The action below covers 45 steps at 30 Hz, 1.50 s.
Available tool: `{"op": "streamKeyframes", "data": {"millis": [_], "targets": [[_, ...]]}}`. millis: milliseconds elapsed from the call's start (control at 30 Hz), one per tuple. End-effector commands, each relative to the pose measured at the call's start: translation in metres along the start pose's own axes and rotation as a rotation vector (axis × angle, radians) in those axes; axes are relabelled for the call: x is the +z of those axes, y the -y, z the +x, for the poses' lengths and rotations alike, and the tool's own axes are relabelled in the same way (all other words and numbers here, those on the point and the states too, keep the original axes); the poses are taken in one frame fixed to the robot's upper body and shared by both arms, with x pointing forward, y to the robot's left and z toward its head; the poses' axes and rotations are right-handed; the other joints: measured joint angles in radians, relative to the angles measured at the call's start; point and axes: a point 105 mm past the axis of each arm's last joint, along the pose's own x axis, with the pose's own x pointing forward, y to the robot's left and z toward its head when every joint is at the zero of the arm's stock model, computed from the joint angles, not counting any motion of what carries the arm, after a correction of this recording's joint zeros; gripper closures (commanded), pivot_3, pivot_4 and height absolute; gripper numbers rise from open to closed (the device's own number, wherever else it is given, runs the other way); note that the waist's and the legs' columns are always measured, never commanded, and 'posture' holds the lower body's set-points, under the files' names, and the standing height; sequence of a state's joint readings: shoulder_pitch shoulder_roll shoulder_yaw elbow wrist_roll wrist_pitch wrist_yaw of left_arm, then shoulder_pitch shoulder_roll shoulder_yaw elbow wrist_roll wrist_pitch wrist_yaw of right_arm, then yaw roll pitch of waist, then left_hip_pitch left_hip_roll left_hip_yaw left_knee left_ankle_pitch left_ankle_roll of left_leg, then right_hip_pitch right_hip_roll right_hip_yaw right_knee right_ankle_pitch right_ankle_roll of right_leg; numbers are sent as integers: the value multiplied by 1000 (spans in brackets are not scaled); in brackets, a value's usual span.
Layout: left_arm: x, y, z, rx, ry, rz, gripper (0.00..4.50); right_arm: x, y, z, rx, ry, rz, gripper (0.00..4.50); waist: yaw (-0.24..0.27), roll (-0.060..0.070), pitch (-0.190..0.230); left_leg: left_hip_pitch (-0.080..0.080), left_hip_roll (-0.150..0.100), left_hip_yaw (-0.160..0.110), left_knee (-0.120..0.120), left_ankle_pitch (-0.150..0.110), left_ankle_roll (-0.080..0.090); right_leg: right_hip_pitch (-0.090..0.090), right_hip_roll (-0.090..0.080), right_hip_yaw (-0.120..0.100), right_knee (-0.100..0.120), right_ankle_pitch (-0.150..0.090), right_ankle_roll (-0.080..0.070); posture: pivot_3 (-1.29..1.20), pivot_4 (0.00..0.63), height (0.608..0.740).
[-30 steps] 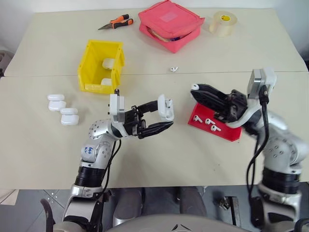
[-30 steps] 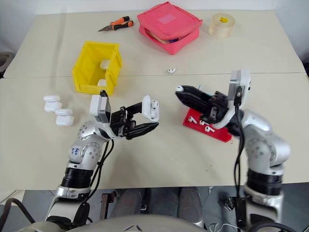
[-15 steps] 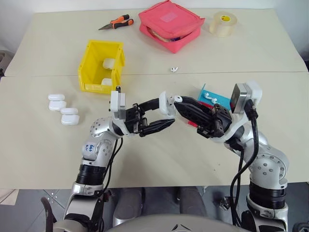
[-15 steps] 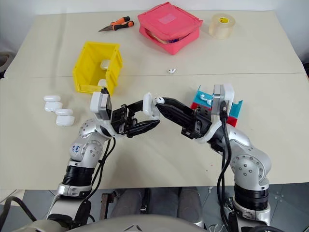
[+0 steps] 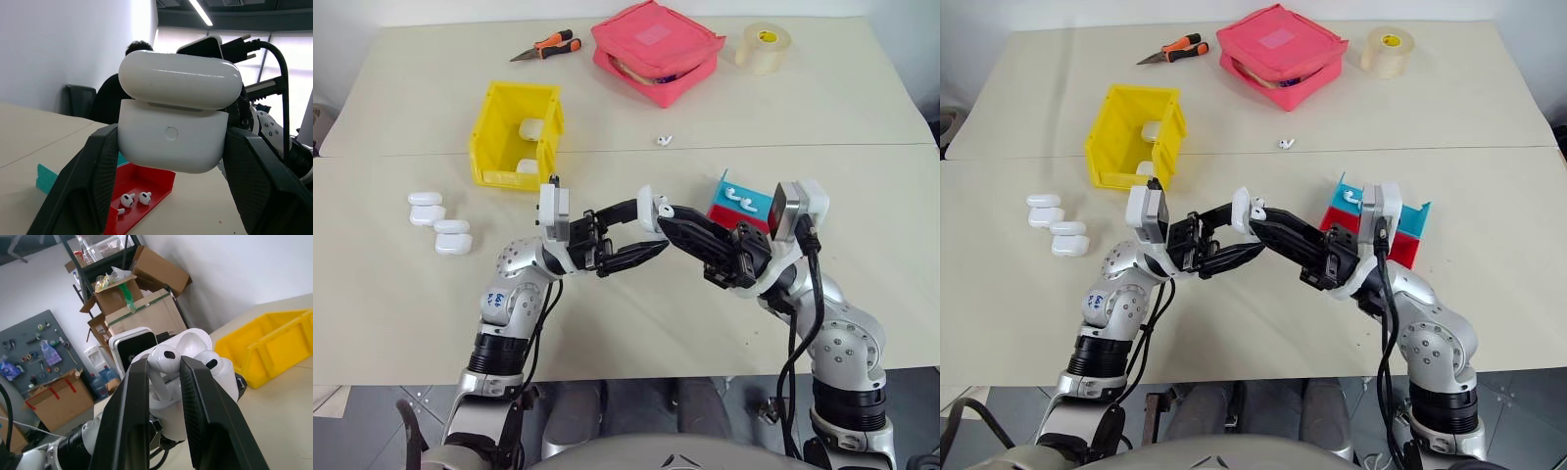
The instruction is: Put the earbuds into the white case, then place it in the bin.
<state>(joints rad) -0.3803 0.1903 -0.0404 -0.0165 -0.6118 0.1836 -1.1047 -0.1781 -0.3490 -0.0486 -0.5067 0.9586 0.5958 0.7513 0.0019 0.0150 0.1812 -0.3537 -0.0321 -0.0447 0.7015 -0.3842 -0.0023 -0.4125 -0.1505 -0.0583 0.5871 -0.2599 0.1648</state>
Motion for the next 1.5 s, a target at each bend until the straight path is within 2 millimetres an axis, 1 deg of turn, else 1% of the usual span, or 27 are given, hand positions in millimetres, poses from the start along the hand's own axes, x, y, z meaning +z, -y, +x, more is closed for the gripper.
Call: {"op": "streamKeyframes", "data": {"millis": [33, 233, 300, 333, 533, 567, 633, 667, 800, 900, 933, 1000, 1033, 1133, 1267, 1367, 1500], "targets": [[12, 2, 5, -20, 49, 44, 1693, -17, 3, -2, -19, -87, -7, 3984, 0, 0, 0, 0, 0, 0, 0, 0, 0, 0, 0, 0, 0, 0, 0, 0, 150, 740], [12, 2, 6, -19, 53, 47, 1693, -24, 6, -2, -32, -149, -16, 3984, 0, 0, 0, 0, 0, 0, 0, 0, 0, 0, 0, 0, 0, 0, 0, 0, 150, 740], [11, 2, 6, -19, 54, 49, 1693, -23, 5, -1, -18, -155, 3, 3256, 0, 0, 0, 0, 0, 0, 0, 0, 0, 0, 0, 0, 0, 0, 0, 0, 150, 740], [11, 2, 6, -19, 55, 49, 1693, -22, 4, -1, -6, -157, 4, 3009, 0, 0, 0, 0, 0, 0, 0, 0, 0, 0, 0, 0, 0, 0, 0, 0, 150, 740], [10, 4, 4, -32, 46, 24, 1693, -11, 0, 0, 34, -137, -22, 1092, 0, 0, 0, 0, 0, 0, 0, 0, 0, 0, 0, 0, 0, 0, 0, 0, 150, 740], [9, 5, 4, -36, 43, 19, 1693, -10, 0, 0, 37, -137, -24, 847, 0, 0, 0, 0, 0, 0, 0, 0, 0, 0, 0, 0, 0, 0, 0, 0, 150, 740], [8, 4, 0, -26, 31, 29, 1693, -5, 4, -5, 17, -141, -56, 242, 0, 0, 0, 0, 0, 0, 0, 0, 0, 0, 0, 0, 0, 0, 0, 0, 150, 740], [8, 3, -4, -15, 19, 39, 1693, -3, 8, -12, -12, -158, -89, 69, 1, 0, 0, 0, 0, 0, 0, 0, 0, 0, 0, 0, 0, 0, 0, 0, 150, 740], [8, -2, -16, 27, -42, 93, 1693, 5, 20, -39, -86, -226, -152, 69, 9, 0, 0, 0, 0, 0, 0, 0, 0, 0, 0, 0, -1, 0, 0, 0, 150, 740], [-5, -8, -27, 52, -247, 190, 1693, 7, 31, -60, -139, -348, -241, 646, 11, 0, 0, 0, 0, 1, 0, 0, 0, 0, 0, 0, -1, 0, 0, 0, 150, 740], [-7, -11, -29, 59, -306, 236, 1693, 6, 34, -65, -146, -390, -271, 1004, 11, 0, 0, 0, 0, 2, 0, 0, 0, 0, 0, 0, -1, 0, 0, 0, 150, 740], [-8, -14, -31, 52, -382, 284, 1693, 6, 33, -66, -119, -430, -297, 1735, 11, 0, 0, 1, 1, 2, -1, 0, 0, 0, 1, 1, -1, 0, 0, 0, 150, 740], [-8, -16, -32, 47, -414, 307, 1693, 7, 33, -64, -109, -440, -315, 1996, 13, 0, 0, 1, 1, 2, -1, 0, 0, 0, 1, 1, -1, 0, 0, 0, 150, 740], [-12, -19, -33, 28, -492, 341, 1693, 7, 27, -54, -33, -468, -355, 3105, 14, 0, 0, 1, 0, 2, -1, 0, 0, 0, 0, 1, -1, 0, 0, 0, 150, 740], [-13, -21, -28, 4, -532, 346, 1693, 6, 13, -27, 97, -464, -351, 4470, 15, 0, 0, 1, 1, 2, -1, 0, 0, 0, 0, 1, -1, 0, 0, 0, 150, 740], [-17, -22, -23, -6, -547, 342, 1693, 4, 12, -5, 132, -465, -361, 4470, 14, -1, 0, 0, 1, 1, -1, 0, 0, 0, 0, 0, -1, 0, 0, 0, 150, 740], [-23, -20, -19, -26, -564, 340, 1693, 2, 15, 15, 151, -460, -373, 4470, 14, -1, 0, 0, 1, 0, -1, 0, 0, 0, 0, 0, -1, 0, 0, 0, 150, 740]]}}
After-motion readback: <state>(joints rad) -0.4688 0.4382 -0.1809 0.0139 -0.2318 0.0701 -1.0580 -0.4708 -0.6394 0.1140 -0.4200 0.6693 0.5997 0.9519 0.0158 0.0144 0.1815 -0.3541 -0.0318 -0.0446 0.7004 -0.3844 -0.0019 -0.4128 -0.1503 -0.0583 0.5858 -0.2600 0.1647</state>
